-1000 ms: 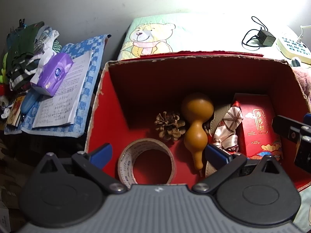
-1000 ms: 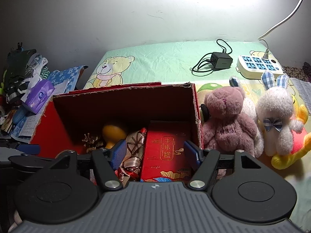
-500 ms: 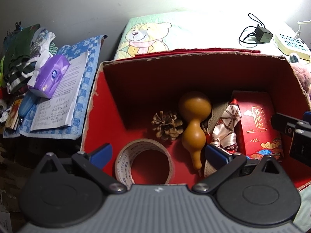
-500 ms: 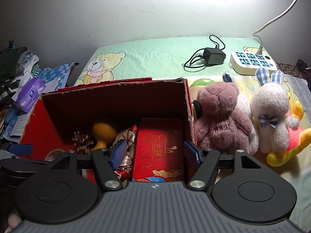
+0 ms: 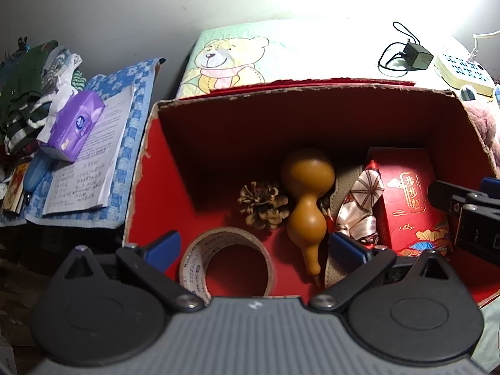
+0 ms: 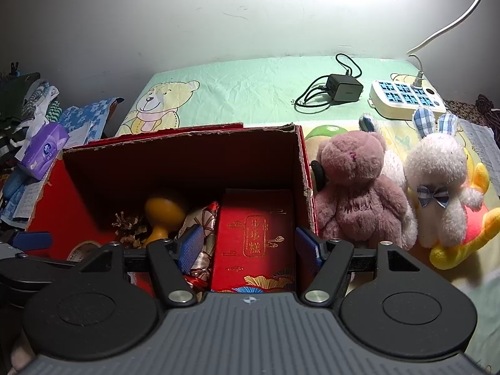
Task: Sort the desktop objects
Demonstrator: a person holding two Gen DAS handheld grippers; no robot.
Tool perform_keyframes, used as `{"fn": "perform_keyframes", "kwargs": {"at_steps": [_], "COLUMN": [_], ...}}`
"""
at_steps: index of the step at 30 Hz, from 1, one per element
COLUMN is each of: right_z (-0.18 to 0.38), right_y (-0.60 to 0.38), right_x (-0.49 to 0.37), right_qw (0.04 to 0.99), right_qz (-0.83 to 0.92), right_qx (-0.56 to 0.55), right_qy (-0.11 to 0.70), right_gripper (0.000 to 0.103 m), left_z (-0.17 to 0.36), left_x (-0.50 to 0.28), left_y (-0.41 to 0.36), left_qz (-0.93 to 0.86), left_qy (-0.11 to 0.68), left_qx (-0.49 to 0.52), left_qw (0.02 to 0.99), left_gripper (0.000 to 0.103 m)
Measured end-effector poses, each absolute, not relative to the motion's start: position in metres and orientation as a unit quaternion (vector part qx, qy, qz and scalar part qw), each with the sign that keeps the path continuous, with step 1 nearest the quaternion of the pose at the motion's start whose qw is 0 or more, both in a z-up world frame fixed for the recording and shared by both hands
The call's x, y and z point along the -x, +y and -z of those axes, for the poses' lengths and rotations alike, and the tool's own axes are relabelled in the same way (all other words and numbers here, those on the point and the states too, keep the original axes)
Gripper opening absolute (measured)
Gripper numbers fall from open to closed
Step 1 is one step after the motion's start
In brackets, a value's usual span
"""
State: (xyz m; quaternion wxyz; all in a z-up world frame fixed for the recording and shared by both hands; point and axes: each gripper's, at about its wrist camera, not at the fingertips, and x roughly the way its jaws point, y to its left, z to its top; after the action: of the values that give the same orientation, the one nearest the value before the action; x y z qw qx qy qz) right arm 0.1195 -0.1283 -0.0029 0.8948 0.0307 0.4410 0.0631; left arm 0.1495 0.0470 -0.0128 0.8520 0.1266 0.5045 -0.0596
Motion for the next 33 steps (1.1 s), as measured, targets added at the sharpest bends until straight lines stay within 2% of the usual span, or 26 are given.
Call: {"fn": "perform_keyframes", "kwargs": {"at_steps": [33], "right_z": [0.005], "right_y": [-0.125], "right_x": [-0.124], "right_qw": [0.893], "right_qz": [-0.069], "right_qx": [-0.034], "right_qy": [0.443], "right_gripper": [0.069], "left_z": [0.027], "left_x": [-0.163], "left_y": [0.046], "left_qz": [0.063], "left_qy": [0.532], "left_qx": [-0.120], "left_qw": [0.836], "left_gripper": [0.102]}}
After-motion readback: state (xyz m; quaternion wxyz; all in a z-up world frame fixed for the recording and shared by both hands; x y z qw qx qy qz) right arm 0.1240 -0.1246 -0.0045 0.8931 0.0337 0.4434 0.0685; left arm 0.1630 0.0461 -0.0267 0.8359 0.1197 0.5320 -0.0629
